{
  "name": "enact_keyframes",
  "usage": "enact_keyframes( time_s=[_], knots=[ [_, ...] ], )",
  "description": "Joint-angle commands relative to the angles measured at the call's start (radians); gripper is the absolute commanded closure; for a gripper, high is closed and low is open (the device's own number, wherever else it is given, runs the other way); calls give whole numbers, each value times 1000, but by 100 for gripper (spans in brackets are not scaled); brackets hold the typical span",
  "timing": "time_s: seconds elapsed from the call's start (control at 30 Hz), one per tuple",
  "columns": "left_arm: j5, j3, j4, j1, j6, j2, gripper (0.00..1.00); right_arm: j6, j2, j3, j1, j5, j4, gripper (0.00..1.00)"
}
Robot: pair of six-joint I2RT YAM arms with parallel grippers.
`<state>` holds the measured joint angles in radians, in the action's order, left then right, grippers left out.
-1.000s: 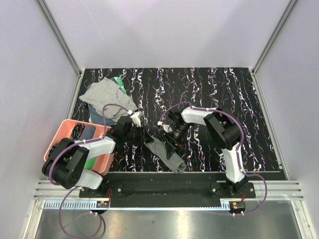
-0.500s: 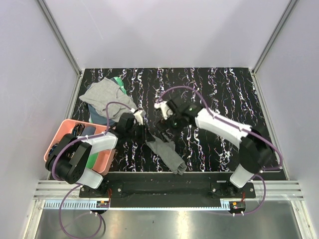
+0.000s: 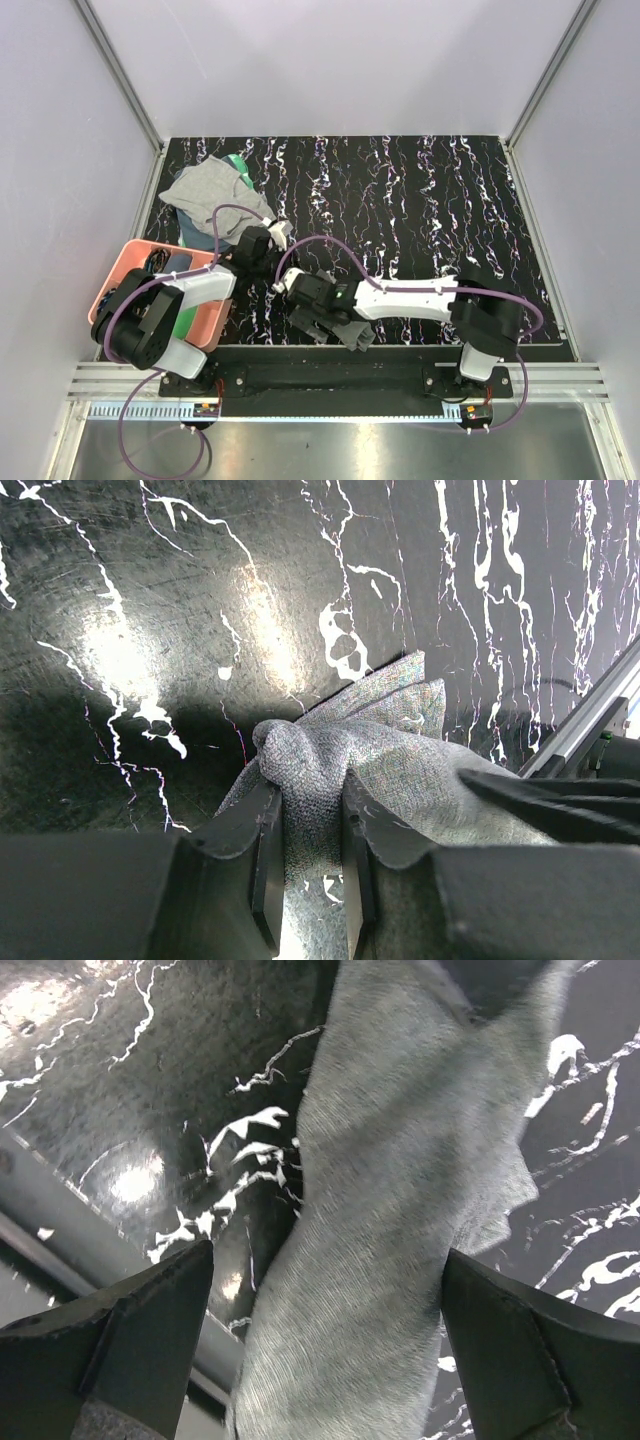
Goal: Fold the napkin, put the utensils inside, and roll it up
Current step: Roll the napkin with the utensil
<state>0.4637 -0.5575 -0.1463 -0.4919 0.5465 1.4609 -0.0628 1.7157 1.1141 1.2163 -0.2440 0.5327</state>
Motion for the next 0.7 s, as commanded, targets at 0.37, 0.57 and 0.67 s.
enact_keyframes(
  time_s=[0.37, 0.57, 0.67],
  knots=[
    [-28, -4, 129, -2, -13, -91, 49, -189, 124, -28, -30, -39, -8, 39],
    [-94, -24, 221, 3, -20, -189, 17, -174, 105, -54, -79, 127, -28, 52],
    [-117, -15, 258, 13, -20, -246, 9, -154, 58, -94, -135, 273, -74, 52]
  ],
)
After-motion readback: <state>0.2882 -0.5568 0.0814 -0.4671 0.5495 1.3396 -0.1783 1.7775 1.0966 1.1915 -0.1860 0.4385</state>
